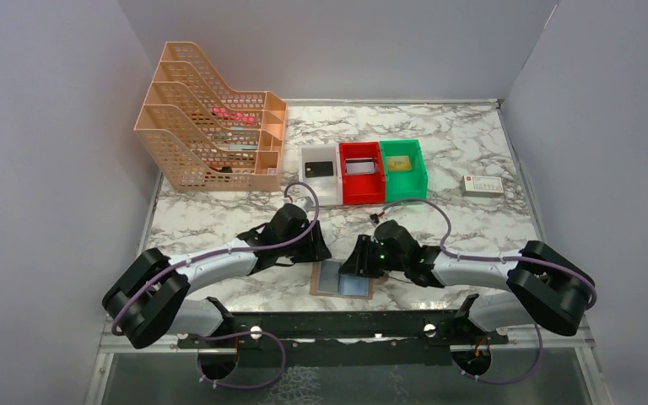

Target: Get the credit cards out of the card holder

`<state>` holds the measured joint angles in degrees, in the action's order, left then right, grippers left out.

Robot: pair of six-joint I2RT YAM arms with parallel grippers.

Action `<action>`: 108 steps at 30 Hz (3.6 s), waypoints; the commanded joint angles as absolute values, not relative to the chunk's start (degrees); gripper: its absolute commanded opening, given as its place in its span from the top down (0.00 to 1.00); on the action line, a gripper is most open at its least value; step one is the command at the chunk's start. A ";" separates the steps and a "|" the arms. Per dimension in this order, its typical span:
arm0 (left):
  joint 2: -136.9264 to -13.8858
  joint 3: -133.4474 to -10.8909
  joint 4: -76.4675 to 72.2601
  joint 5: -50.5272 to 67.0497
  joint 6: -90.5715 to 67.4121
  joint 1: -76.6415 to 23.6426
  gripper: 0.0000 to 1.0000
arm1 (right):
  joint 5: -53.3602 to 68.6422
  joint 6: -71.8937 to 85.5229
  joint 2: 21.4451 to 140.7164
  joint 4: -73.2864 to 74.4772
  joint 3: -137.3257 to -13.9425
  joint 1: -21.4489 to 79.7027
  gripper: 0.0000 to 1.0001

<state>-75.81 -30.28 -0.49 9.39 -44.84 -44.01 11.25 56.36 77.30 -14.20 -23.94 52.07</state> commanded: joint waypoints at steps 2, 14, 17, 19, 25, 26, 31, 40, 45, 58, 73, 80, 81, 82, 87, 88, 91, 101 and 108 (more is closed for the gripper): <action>-70.68 -29.24 2.88 8.47 -42.30 -44.38 0.48 | 7.37 56.07 76.53 -11.78 -25.12 52.35 0.60; -61.42 -29.01 10.56 -3.33 -45.58 -44.38 0.48 | -5.95 45.55 82.60 9.25 -41.50 57.85 0.63; -58.24 -28.60 13.20 -7.49 -47.37 -44.37 0.48 | -12.25 47.11 85.00 16.08 -45.48 60.40 0.62; -56.20 -28.17 14.83 -9.90 -48.74 -44.33 0.47 | -15.39 49.00 86.40 18.55 -47.25 62.18 0.58; -49.78 -26.36 17.45 -14.35 -51.76 -44.30 0.47 | -19.36 51.68 90.78 23.05 -51.13 66.11 0.53; -48.96 -26.00 17.58 -14.71 -51.95 -44.30 0.46 | -18.93 51.15 91.35 22.57 -51.57 66.56 0.53; -46.49 -25.62 18.55 -15.50 -52.21 -44.27 0.46 | -20.80 51.52 94.27 25.11 -55.07 68.20 0.52; -45.59 -25.48 19.32 -16.01 -52.23 -44.21 0.45 | -22.50 53.06 99.77 29.76 -58.84 70.39 0.53; -45.97 -25.66 19.17 -15.81 -51.86 -44.21 0.45 | -23.52 53.72 101.07 30.31 -59.40 70.84 0.68; -47.63 -25.61 17.03 -13.19 -50.57 -44.21 0.45 | -22.87 53.14 98.62 26.75 -57.87 70.69 0.92; -54.30 -23.88 -1.35 8.46 -46.09 -44.21 0.41 | -0.66 52.58 80.94 -5.59 -36.76 60.35 0.96; -60.34 -23.43 -8.90 17.27 -46.20 -44.21 0.40 | 1.20 55.31 78.53 -10.60 -31.57 58.34 0.96; -61.29 -23.44 -9.67 18.31 -46.46 -44.21 0.40 | 1.18 55.47 78.57 -10.78 -31.29 58.29 0.96; -62.37 -23.27 -10.85 19.45 -46.86 -44.21 0.40 | 1.21 55.70 78.65 -10.81 -31.10 58.21 0.96; -68.43 -22.31 -16.76 25.03 -49.56 -44.34 0.40 | 1.50 56.18 78.69 -11.32 -30.12 57.71 0.96; -69.66 -22.36 -17.34 25.55 -49.98 -44.38 0.40 | 1.49 56.16 78.61 -11.39 -29.89 57.65 0.96; -72.38 -23.09 -17.69 25.57 -50.91 -44.58 0.40 | 1.50 56.25 78.15 -11.35 -29.56 57.42 0.96; -78.04 -24.70 -25.53 24.21 -54.62 -46.44 0.40 | -2.13 57.70 73.63 -7.63 -27.44 57.22 0.70; -83.47 -29.35 -28.22 24.45 -54.40 -48.33 0.40 | -13.38 59.80 66.64 11.00 -29.00 57.21 0.64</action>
<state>-81.32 -25.32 -23.11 23.35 -54.24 -47.09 -5.69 57.69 71.70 1.10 -27.81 56.93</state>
